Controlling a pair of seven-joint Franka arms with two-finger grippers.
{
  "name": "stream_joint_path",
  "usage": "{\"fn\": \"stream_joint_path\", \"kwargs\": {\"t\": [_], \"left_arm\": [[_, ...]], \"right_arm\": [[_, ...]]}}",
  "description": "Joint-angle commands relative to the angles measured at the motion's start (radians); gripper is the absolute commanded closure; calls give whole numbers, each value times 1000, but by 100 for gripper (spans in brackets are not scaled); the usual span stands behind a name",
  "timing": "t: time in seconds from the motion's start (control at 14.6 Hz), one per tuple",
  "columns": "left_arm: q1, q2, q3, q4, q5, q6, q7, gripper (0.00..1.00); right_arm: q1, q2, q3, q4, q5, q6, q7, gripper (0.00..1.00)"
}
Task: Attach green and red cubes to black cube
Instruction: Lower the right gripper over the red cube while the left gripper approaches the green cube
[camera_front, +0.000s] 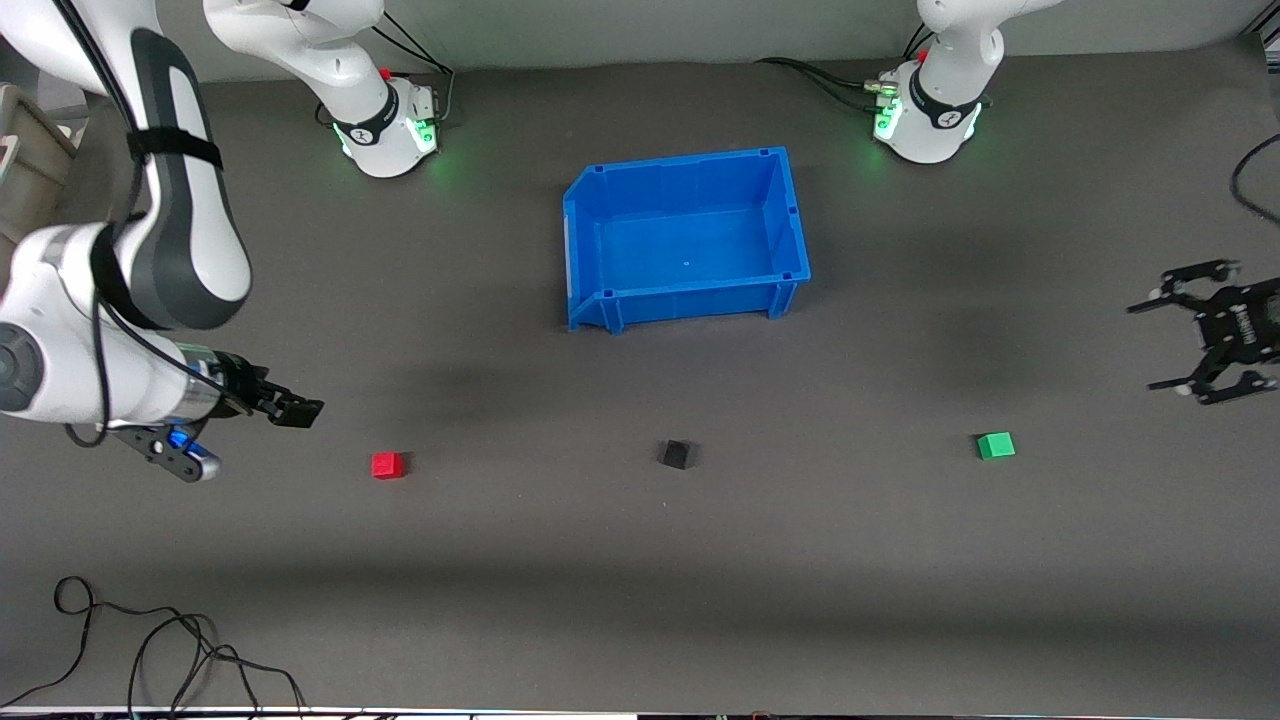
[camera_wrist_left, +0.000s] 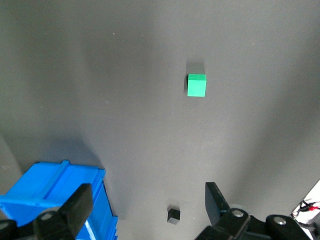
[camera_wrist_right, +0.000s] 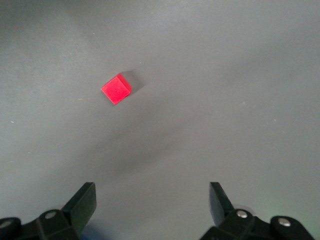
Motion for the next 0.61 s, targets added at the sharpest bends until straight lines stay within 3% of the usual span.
{"fn": "stream_joint_path", "kwargs": {"t": [0.0,0.2,0.55], "left_arm": [[3,-4,2,-109,-69,78,143,0],[5,51,2,-161,-86,187,208,0],[-10,118,1,-256,-175,392,306,0]], "right_arm": [[9,35,-6,3,12,39,-174,0],[35,49,-5,-42,4,140,-265,0],[109,46,-6,-209,3,470,-403,1]]}}
